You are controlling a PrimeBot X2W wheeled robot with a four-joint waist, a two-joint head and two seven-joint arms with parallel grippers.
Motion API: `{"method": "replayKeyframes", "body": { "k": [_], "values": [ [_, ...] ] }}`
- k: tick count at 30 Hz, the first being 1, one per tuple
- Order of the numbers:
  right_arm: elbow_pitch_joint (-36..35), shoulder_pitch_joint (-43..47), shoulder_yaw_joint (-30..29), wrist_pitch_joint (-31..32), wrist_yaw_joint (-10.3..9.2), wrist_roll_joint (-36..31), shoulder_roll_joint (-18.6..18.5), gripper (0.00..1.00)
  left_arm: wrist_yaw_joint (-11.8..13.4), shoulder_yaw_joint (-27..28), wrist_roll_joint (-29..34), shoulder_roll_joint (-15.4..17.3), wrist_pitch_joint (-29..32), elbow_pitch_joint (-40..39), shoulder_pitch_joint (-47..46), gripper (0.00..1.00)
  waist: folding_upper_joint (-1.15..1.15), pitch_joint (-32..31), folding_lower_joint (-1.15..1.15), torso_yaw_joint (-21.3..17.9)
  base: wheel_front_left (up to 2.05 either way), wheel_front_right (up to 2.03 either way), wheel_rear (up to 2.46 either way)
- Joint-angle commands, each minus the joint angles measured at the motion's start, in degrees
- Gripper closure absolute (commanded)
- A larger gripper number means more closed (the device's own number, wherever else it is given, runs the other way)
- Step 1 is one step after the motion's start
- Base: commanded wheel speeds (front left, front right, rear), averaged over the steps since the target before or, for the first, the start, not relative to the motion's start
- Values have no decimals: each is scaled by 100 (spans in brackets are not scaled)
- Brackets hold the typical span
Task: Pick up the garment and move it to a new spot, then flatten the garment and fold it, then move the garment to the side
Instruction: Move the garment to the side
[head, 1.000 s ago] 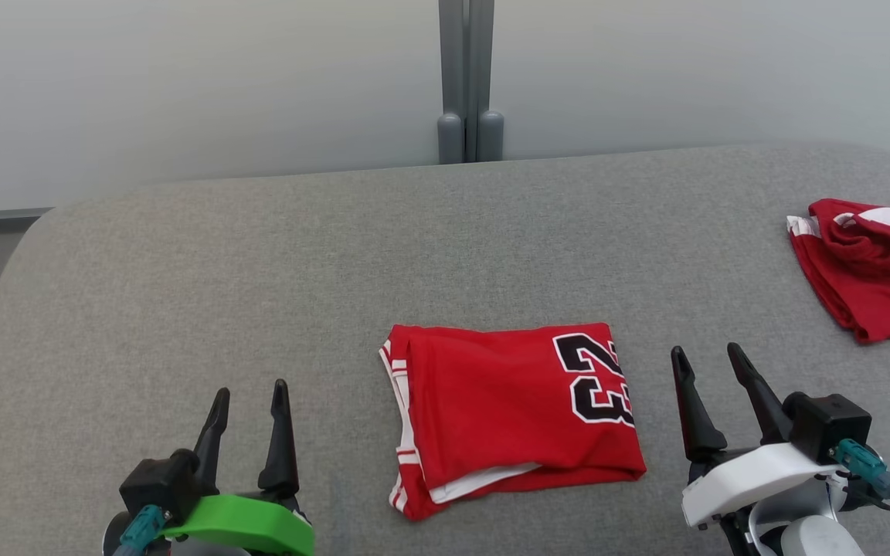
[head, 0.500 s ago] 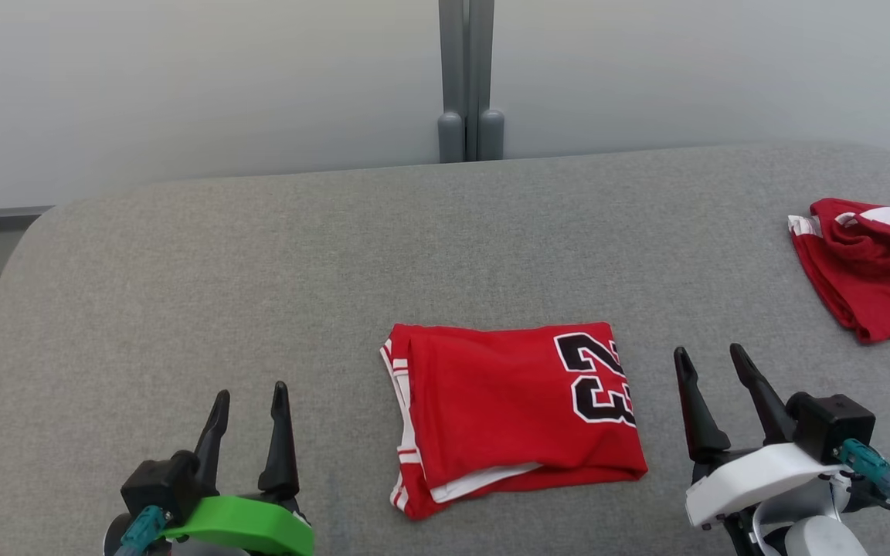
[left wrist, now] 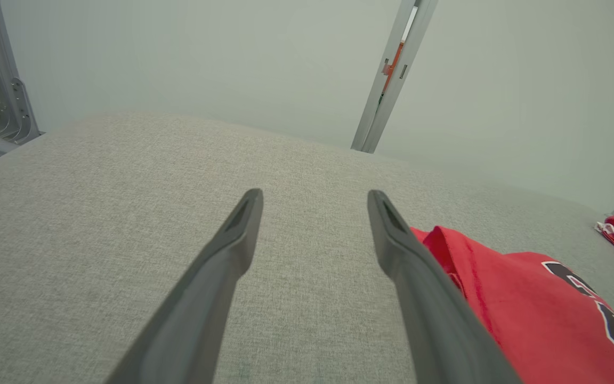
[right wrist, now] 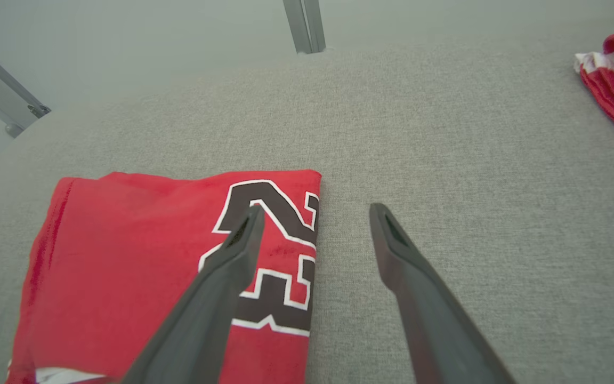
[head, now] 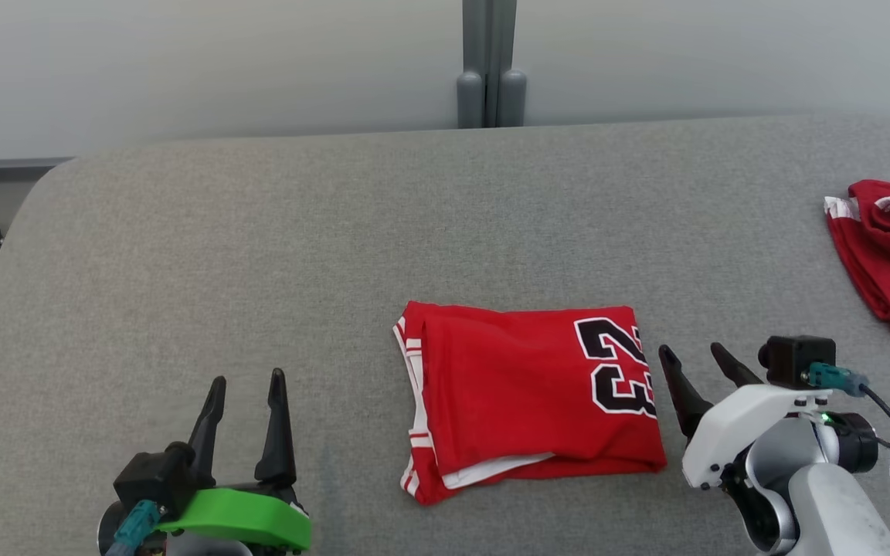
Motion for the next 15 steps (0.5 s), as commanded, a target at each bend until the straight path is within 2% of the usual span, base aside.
{"method": "replayKeyframes", "body": {
  "k": [1, 9, 15],
  "values": [
    [108, -160, -27, 134, -3, 90, -97, 0, 27, 44, 74, 32, 1, -51, -111, 0, 0, 224, 0, 160, 0, 0, 0],
    [909, -639, 284, 683, -3, 421, -392, 0, 18, 57, 98, -15, 1, -118, -184, 0, 0, 565, 0, 477, 0, 0, 0],
    [1228, -807, 630, 778, -3, 671, -526, 0, 24, 114, 131, -38, 1, -150, -132, 0, 0, 612, 0, 549, 0, 0, 0]
  ]
}}
